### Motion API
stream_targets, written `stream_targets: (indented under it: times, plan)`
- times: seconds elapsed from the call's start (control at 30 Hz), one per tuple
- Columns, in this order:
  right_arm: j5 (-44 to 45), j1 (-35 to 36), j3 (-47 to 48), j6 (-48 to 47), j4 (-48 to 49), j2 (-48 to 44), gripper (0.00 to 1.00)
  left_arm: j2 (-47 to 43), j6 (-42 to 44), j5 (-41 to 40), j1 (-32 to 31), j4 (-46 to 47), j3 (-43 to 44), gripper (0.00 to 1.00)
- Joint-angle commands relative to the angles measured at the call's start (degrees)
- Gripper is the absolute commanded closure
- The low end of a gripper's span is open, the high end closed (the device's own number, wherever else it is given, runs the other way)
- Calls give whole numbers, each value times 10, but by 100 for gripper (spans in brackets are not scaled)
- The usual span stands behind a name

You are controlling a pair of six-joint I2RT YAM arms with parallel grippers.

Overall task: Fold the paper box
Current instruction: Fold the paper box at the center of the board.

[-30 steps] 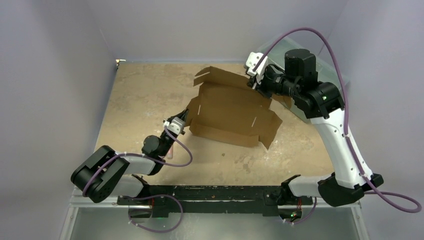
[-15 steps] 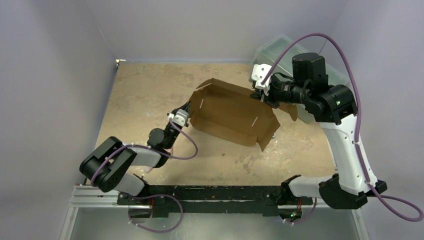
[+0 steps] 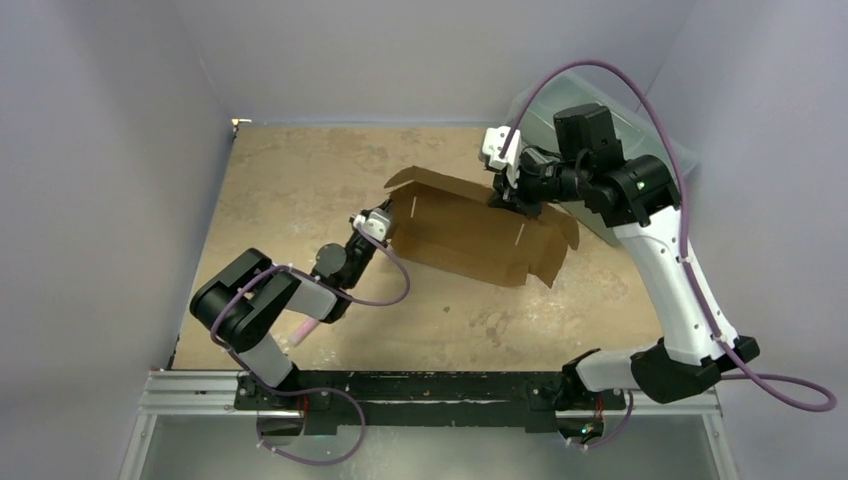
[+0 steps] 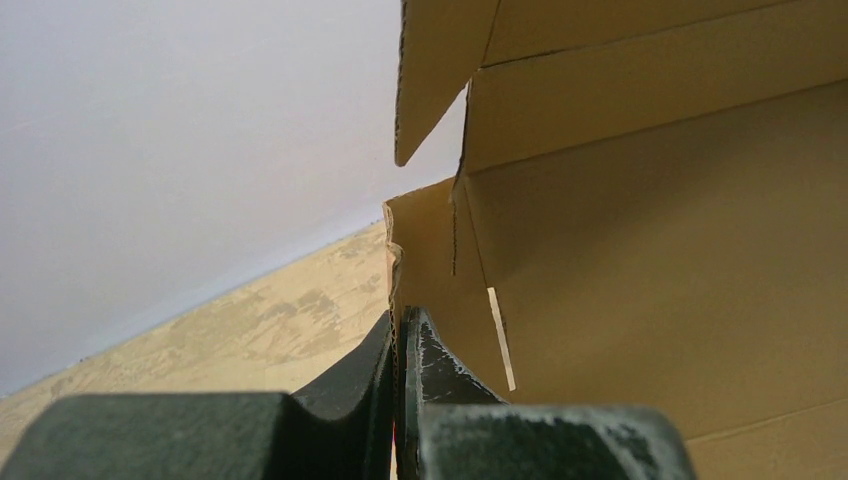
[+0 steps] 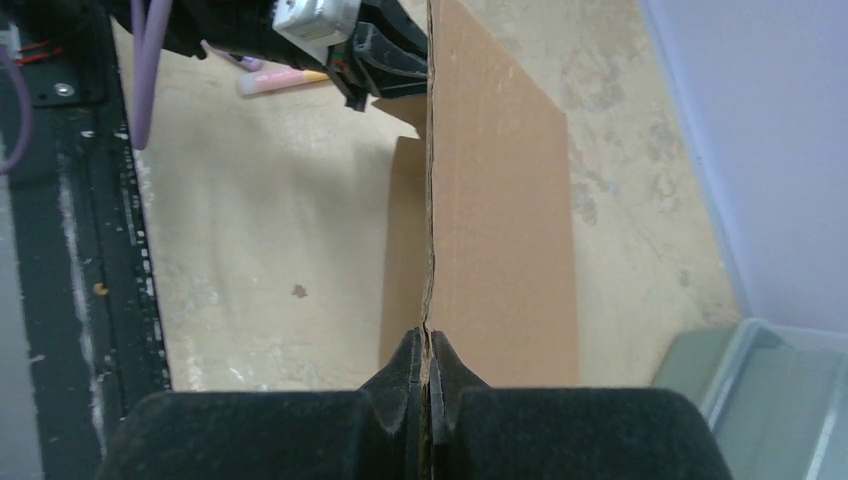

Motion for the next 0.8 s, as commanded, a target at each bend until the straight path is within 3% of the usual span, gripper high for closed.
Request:
stream_targets:
  times: [0.0, 0.43, 0.53, 0.77]
  plan:
    - [-69, 8, -19, 26, 36, -10, 100, 11, -7, 16, -2, 99, -20, 100]
    - [-52, 29, -85, 24, 53, -43, 100, -24, -69, 39, -2, 95, -83, 100]
    - [-32, 47, -111, 21, 61, -49, 100, -44, -95, 44, -2, 69, -91, 91]
    - [-26, 64, -141, 20, 70, -65, 100, -69, -134, 61, -2, 34, -110, 87]
